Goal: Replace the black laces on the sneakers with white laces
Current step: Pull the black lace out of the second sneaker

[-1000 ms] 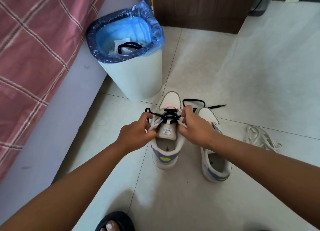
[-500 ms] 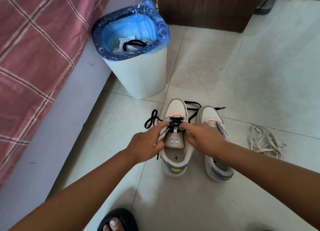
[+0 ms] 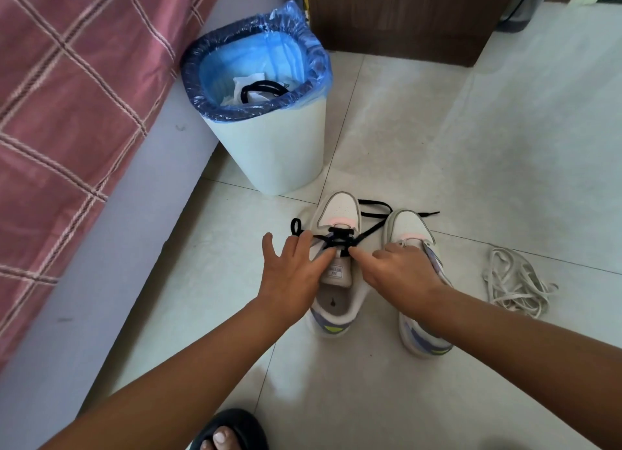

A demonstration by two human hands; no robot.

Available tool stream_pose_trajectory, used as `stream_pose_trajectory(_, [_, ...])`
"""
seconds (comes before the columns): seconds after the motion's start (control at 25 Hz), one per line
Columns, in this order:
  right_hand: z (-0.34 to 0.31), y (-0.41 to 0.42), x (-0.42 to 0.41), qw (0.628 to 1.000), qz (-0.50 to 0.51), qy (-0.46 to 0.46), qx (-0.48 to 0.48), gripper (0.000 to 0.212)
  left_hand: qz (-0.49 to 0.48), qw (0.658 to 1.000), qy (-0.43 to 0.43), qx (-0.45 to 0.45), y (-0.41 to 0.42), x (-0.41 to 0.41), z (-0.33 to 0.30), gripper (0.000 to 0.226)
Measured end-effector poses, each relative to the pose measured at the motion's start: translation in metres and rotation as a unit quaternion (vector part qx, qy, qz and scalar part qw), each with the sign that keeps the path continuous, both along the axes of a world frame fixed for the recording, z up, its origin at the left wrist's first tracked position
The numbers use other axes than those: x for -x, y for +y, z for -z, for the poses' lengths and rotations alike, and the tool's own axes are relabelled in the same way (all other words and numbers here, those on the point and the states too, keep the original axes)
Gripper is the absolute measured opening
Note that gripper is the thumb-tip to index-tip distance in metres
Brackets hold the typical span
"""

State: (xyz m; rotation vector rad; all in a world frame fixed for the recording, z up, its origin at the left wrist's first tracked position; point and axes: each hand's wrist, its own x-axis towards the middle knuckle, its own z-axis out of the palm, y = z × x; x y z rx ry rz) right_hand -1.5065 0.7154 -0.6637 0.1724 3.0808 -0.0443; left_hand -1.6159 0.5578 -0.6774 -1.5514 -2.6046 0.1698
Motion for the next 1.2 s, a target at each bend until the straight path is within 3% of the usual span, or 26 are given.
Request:
stream_pose_trajectory(0.12, [-0.005,-0.012,0.015,0.992,0.026,-0.119,0.046,0.033,-0.006,0.999,0.007,0.053,0.005,-0.008,0.005,0.059])
stream_pose_trajectory(0.2, [-0.003,-0.017,0.023,0.993,0.025,-0.108,0.048,0.030,-0.008,0.998,0.009,0.055,0.007,-0.009,0.005,0.048])
stream_pose_trajectory(0.32, [0.001,-0.022,0.024,0.995,0.030,-0.098,0.018,0.042,-0.005,1.000,0.000,0.027,0.015,-0.006,0.005,0.032])
stream_pose_trajectory(0.4, [-0.003,-0.025,0.025,0.994,0.031,-0.098,0.047,0.027,0.005,1.000,-0.014,0.023,0.026,-0.005,0.004,0.025])
stream_pose_trajectory(0.52, [0.001,-0.028,0.027,0.991,0.041,-0.115,0.048,0.030,-0.003,0.998,-0.034,0.058,0.041,-0.009,-0.011,0.025])
stream_pose_trajectory(0.64, [0.004,-0.021,0.029,0.974,0.120,-0.102,0.164,0.027,-0.034,0.986,-0.143,0.081,0.041,-0.001,-0.002,0.023])
stream_pose_trajectory(0.72, [0.007,-0.014,0.025,0.939,0.164,-0.103,0.283,0.021,-0.100,0.950,-0.292,-0.042,0.033,0.003,0.004,0.015])
stream_pose_trajectory(0.84, [0.013,-0.011,0.019,0.912,0.189,-0.075,0.357,0.021,-0.182,0.833,-0.485,-0.195,0.025,0.008,0.011,0.009])
stream_pose_trajectory(0.96, [0.012,-0.014,0.019,0.903,0.192,-0.068,0.379,0.020,-0.196,0.798,-0.531,-0.206,0.024,0.012,0.011,0.024])
stream_pose_trajectory(1.08, [0.009,-0.015,0.024,0.912,0.180,-0.074,0.360,0.032,-0.205,0.773,-0.563,-0.209,0.023,0.015,0.009,0.028])
stream_pose_trajectory(1.2, [0.009,-0.017,0.029,0.923,0.169,-0.072,0.338,0.032,-0.212,0.705,-0.636,-0.230,0.019,0.018,0.004,0.029])
